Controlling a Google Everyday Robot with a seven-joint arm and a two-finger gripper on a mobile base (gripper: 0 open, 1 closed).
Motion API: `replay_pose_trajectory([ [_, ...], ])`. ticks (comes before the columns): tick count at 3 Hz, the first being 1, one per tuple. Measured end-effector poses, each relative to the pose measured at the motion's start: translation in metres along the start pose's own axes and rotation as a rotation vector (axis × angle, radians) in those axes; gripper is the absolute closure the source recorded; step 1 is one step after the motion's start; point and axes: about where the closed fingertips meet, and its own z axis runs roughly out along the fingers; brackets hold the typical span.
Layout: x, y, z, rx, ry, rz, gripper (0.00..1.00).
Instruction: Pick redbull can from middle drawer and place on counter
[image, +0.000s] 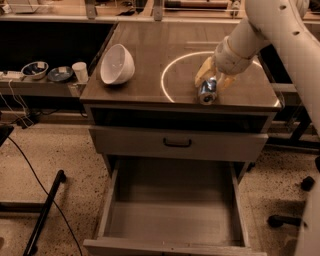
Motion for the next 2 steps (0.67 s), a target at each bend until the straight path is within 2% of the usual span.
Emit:
replay_pose_trajectory([
  [1, 0.032, -0.029, -0.017, 0.002, 0.019, -0.044, 0.00],
  [2, 0.068, -0.069, -0.030, -0.024, 0.074, -0.112, 0.00],
])
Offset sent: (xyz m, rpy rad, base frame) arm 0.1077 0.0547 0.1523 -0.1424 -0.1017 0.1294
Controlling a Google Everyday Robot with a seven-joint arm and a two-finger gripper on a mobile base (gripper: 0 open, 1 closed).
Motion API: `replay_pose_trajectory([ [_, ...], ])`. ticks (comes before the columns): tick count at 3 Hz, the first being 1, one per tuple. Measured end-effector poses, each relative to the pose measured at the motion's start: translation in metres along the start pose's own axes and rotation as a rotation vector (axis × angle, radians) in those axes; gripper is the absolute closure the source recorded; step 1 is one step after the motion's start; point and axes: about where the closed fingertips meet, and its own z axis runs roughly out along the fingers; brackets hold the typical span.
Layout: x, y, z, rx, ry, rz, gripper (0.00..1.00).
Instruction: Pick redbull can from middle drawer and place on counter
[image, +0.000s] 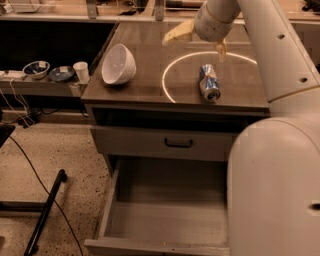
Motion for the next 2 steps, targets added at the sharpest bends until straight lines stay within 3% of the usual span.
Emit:
replay_pose_trajectory([
  [1, 0.030, -0.021, -0.019, -0.006, 0.076, -0.035, 0.00],
  [2, 0.032, -0.016, -0.037, 0.048, 0.102, -0.007, 0.00],
])
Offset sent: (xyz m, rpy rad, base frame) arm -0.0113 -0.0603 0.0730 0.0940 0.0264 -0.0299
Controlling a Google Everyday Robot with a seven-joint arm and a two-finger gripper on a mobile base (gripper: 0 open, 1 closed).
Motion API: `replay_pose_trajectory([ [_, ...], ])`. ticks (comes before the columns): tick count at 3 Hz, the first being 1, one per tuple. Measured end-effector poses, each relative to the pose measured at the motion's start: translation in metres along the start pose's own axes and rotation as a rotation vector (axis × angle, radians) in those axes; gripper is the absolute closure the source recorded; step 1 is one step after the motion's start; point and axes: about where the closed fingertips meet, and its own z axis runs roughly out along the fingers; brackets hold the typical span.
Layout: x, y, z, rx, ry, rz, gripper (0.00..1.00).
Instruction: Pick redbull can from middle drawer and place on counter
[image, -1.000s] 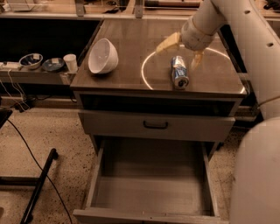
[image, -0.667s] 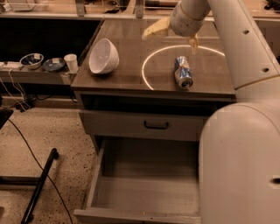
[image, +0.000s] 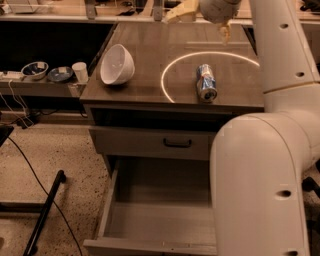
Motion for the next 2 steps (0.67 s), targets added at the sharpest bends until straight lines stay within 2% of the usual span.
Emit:
replay_pose_trajectory([
  [1, -0.0073, 0.0404, -0.0226, 0.087, 0.029, 0.098, 0.00],
  [2, -0.0010, 0.0381, -0.0186, 0.096, 0.050, 0.098, 0.00],
])
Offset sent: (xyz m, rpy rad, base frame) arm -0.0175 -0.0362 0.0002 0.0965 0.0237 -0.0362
